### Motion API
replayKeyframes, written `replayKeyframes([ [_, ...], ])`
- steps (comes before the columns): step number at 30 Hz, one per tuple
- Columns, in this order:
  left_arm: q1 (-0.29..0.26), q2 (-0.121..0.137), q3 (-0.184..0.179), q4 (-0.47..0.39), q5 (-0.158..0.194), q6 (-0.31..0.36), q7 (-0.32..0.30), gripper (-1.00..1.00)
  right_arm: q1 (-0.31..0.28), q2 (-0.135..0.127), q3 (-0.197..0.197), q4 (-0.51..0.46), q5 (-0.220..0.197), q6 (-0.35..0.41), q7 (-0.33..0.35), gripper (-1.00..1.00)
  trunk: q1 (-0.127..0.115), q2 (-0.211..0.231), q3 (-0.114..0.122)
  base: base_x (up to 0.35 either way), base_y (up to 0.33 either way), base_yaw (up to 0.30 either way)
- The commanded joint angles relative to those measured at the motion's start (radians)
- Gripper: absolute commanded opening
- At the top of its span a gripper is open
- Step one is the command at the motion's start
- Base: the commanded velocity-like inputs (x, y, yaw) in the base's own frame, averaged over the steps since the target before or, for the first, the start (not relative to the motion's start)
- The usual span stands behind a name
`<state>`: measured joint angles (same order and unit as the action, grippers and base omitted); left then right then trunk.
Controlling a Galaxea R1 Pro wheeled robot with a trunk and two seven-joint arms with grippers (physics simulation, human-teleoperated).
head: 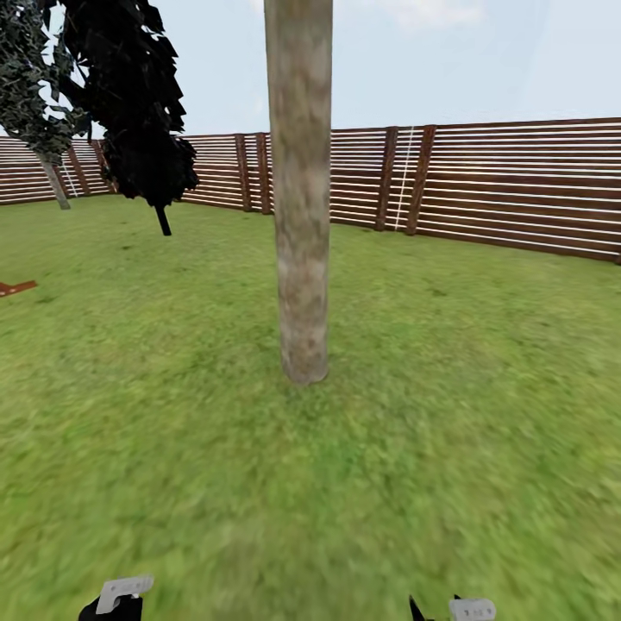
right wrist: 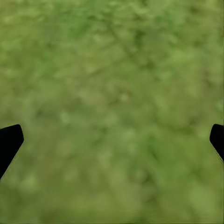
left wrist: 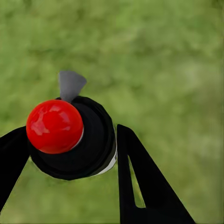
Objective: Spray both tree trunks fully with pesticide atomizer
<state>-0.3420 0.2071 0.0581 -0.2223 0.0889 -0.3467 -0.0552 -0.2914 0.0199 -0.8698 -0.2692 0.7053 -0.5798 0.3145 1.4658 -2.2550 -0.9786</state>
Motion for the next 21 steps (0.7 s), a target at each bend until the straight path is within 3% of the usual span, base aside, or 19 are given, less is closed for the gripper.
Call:
replayKeyframes([
  [1,0.0,0.0,0.0,0.0,0.0,0.0,0.0,-1.0,0.0,0.0,0.0,0.0,0.0,0.0,0.0,1.0,0.0,0.0,0.0,0.339,0.0,0.0],
  [15,0.001,0.003,0.001,0.0,0.003,0.0,-0.001,-1.0,0.0,0.0,-0.001,-0.001,-0.001,-0.002,0.0,1.0,0.0,0.0,0.0,0.339,0.0,0.0],
  [21,0.001,0.003,0.001,-0.002,0.002,0.0,0.0,-1.0,0.0,-0.001,-0.002,-0.003,0.0,-0.001,0.0,1.0,0.0,0.0,0.0,0.3,-0.119,0.0],
])
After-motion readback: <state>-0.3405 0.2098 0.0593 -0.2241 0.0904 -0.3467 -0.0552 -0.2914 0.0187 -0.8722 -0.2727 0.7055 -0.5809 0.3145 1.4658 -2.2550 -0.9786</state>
